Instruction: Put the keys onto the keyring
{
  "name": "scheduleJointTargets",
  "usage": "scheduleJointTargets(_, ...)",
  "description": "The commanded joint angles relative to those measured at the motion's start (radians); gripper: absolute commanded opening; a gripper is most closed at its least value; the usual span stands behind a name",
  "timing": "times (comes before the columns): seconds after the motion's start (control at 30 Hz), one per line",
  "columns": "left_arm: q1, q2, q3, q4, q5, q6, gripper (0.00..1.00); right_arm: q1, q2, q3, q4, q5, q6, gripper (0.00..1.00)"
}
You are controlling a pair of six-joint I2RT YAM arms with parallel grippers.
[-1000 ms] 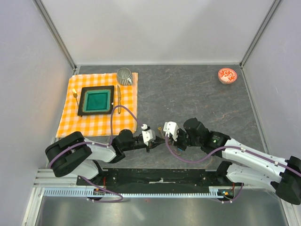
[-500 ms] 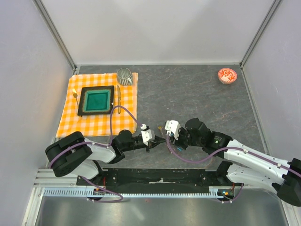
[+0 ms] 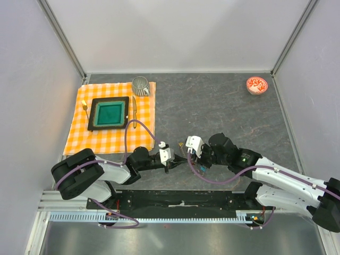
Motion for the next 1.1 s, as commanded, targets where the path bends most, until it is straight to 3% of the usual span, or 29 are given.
scheduleJointTargets(0.0, -0.005, -0.027, 0.003, 0.045, 0.041, 0.050, 0.02, -0.001, 0.007, 0.017, 0.020, -0.010, -0.019, 0.37)
scheduleJointTargets(0.47, -0.006, -0.035, 0.008, 0.028, 0.062, 0.070, 0.02, -0.001, 0.034, 0.034, -0.020, -0.077, -0.047, 0.33)
scheduleJointTargets(0.77, -0.005, -0.033, 0.011, 0.026, 0.076, 0.068, 0.02, -0.001, 0.036, 0.037, -0.023, -0.090, -0.055, 0.23)
scheduleJointTargets(1.07, -0.005, -0.032, 0.016, 0.017, 0.096, 0.070, 0.02, -0.001, 0.028, 0.035, -0.014, -0.096, -0.059, 0.25)
